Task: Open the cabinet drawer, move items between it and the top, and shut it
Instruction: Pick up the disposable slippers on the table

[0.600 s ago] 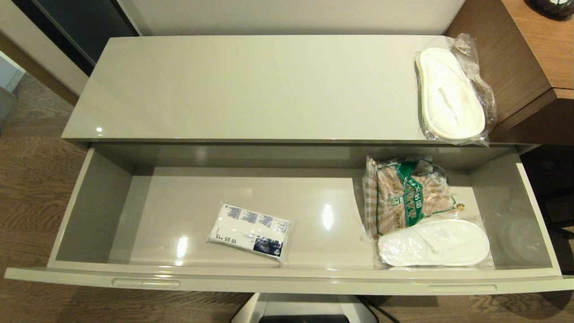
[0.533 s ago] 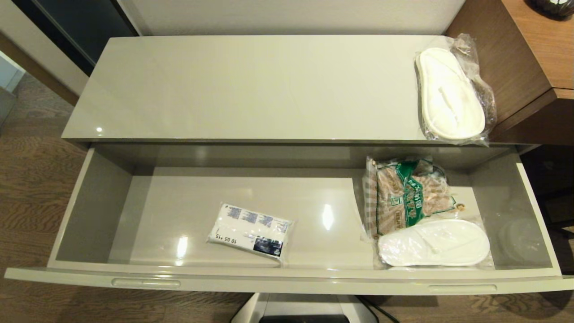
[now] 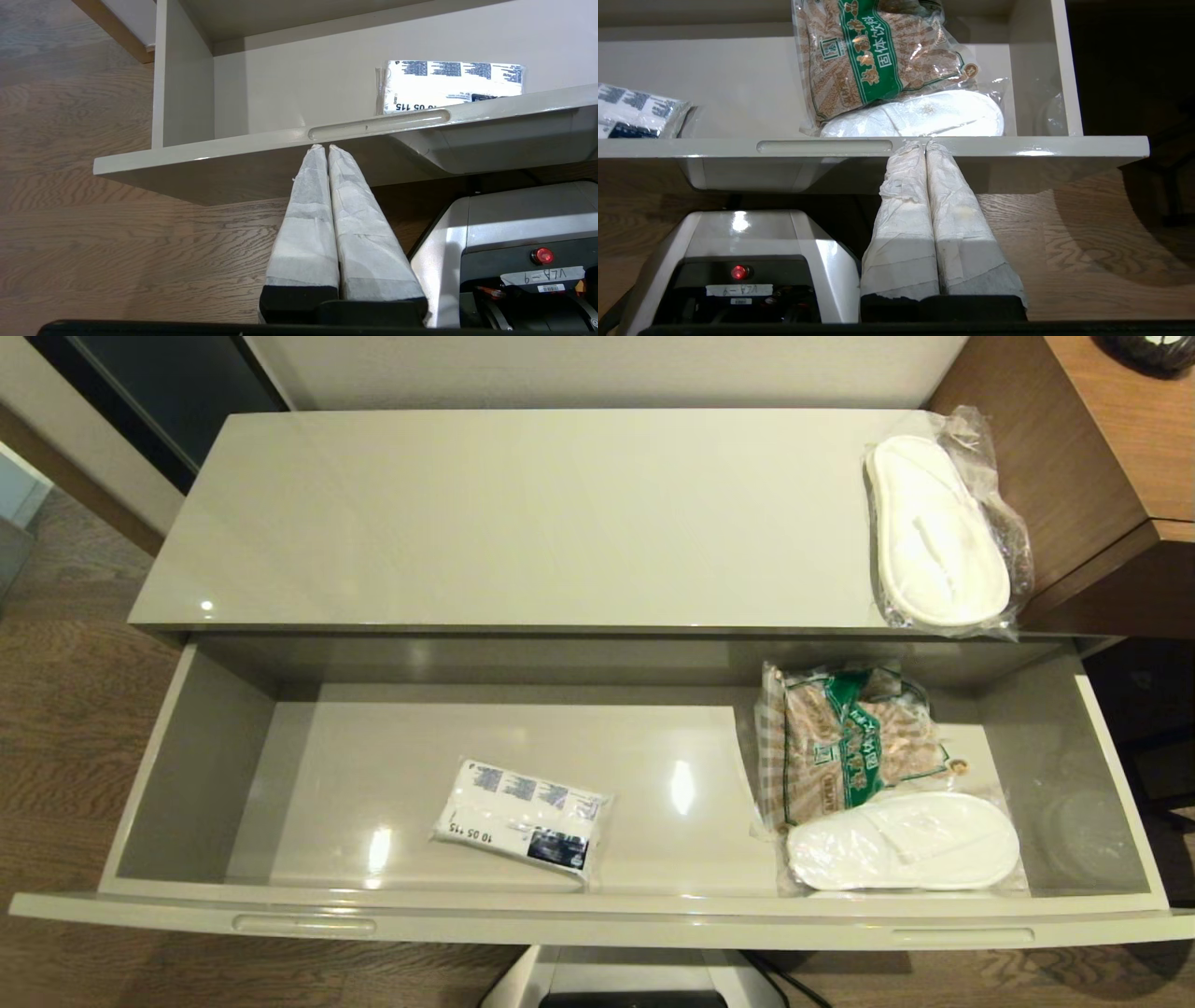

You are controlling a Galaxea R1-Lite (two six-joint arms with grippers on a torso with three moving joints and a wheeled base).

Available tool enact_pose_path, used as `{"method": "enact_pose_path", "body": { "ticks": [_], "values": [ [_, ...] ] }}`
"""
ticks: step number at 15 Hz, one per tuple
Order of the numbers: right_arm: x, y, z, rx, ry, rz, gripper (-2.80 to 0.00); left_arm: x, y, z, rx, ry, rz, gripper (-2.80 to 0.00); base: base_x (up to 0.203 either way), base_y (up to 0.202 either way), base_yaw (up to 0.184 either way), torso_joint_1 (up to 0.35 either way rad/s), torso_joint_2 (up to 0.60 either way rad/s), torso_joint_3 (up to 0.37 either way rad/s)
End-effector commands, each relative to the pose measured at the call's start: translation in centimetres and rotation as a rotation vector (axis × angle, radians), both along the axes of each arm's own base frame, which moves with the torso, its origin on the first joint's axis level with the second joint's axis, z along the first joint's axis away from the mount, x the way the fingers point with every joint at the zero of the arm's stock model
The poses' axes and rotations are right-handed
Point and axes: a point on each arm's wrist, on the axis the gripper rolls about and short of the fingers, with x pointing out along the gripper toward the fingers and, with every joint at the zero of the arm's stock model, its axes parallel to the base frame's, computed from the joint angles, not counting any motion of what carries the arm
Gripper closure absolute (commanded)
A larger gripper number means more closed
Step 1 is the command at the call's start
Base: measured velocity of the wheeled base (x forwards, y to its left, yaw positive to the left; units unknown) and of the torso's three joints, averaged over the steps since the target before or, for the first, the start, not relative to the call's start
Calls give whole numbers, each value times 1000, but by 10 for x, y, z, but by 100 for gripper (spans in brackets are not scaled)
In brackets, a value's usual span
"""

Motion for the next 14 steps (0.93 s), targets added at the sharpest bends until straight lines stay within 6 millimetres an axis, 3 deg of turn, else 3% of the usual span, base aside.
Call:
{"method": "enact_pose_path", "body": {
  "ticks": [1,14],
  "values": [
    [-1,0,-1,-7,-17,0,0,0,0,0,1,1,0,0,0,0,0,0,0,0],
    [-1,0,-1,4,-20,-6,0,0,0,0,1,1,0,0,0,0,0,0,0,0]
  ]
}}
